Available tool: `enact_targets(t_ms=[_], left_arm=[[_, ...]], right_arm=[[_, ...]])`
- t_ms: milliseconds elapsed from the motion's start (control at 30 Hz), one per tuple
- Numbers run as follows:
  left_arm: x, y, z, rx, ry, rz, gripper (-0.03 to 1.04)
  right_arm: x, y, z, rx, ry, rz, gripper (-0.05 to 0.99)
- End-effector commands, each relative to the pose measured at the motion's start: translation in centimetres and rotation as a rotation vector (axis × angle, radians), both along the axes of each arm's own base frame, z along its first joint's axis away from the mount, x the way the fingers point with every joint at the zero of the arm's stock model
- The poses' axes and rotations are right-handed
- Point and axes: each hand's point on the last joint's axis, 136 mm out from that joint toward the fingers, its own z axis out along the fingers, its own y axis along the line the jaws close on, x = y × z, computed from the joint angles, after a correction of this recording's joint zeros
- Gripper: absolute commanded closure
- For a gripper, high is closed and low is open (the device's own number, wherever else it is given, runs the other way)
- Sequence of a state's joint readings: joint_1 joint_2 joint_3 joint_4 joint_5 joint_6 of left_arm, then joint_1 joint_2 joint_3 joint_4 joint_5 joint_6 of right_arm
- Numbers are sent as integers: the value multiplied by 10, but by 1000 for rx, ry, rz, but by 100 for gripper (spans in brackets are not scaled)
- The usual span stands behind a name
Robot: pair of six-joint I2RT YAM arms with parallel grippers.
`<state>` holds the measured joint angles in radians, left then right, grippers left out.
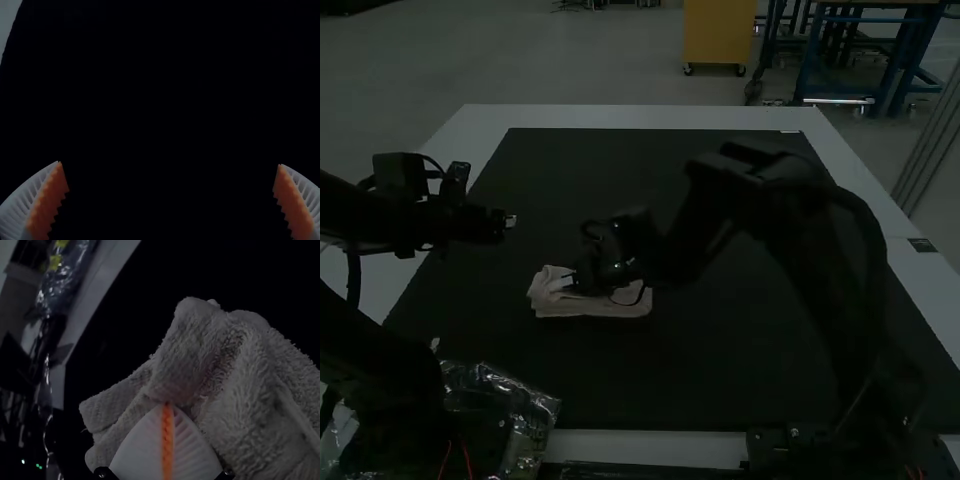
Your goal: Fold the towel.
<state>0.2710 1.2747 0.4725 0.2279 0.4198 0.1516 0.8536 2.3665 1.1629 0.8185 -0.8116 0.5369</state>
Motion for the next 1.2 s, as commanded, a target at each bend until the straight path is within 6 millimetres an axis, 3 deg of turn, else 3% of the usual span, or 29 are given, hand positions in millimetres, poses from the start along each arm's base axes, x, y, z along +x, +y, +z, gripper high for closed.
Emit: enact_targets(t_ms=[0,67,267,400,667,833,967,1167], left_arm=[[-3,0,7,-8,-23,-1,4],[-2,1,10,-6,-33,0,4],[9,2,39,-23,-89,13,4],[19,4,64,-42,-139,26,4],[36,1,123,-98,-234,37,4],[39,-9,159,-149,-291,30,4],[29,-28,185,-163,-342,-13,4],[-2,-65,227,-212,-436,-97,4]], right_arm=[[-1,1,-15,-27,-10,-11,96],[7,-3,-2,-14,-8,-32,96],[39,-18,77,73,-41,-109,96],[61,-38,131,121,-76,-167,96],[78,-89,240,227,-189,-253,96],[66,-133,302,311,-270,-292,96],[55,-182,347,377,-380,-367,95],[8,-254,411,494,-599,-463,95]])
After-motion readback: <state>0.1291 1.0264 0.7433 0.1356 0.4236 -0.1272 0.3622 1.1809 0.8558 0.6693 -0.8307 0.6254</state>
